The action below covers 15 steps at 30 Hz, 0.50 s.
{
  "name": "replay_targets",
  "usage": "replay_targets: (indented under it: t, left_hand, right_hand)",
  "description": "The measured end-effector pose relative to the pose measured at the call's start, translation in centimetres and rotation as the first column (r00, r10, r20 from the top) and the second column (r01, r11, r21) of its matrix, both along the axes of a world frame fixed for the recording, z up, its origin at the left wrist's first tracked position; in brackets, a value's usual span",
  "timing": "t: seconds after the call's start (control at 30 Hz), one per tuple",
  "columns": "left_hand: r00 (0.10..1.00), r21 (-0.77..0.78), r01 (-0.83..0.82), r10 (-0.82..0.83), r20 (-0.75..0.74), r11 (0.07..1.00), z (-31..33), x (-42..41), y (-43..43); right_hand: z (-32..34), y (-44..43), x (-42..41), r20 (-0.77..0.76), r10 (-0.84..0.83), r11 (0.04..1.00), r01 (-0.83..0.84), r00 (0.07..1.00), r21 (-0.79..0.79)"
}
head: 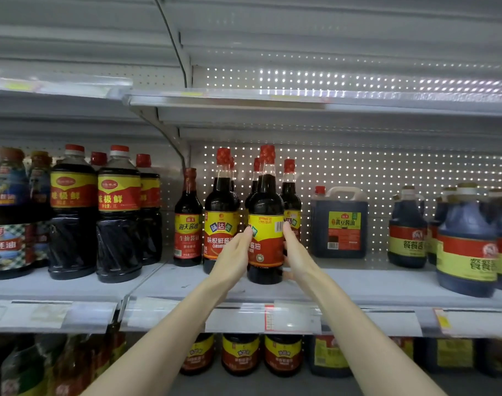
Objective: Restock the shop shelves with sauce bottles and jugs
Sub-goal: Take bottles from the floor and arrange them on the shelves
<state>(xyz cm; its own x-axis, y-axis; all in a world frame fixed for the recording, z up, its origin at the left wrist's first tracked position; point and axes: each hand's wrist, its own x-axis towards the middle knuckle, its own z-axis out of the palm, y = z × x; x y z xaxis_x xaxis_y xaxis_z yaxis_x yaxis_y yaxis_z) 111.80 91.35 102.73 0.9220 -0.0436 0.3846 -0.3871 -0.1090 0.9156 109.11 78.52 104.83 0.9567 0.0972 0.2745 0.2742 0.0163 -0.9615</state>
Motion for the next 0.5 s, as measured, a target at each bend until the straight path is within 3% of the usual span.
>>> replay_targets:
  t: [0.17,0.3,0.5]
  left_hand:
    - [0.999,-0.044,0.013,-0.014,-0.033,0.999,0.7,0.0,-0.5]
    - [0.992,-0.096,0.036,-0.047,-0.117,0.995,0.6,0.2,-0.8]
    - [0.995,-0.018,0.044,-0.046,-0.086,0.999,0.7,-0.9,-0.4]
  right_hand:
    - [-2.3,0.7,0.7,0.185,-0.203,0.966,0.228,0.962,-0.124]
    - [-2.3,0.7,0.2,0.134,-0.135,0.988,0.143,0.982,-0.054]
    - [-2.2,0.3,3.1,0.108,-0.081,0.994,0.088,0.991,-0.063]
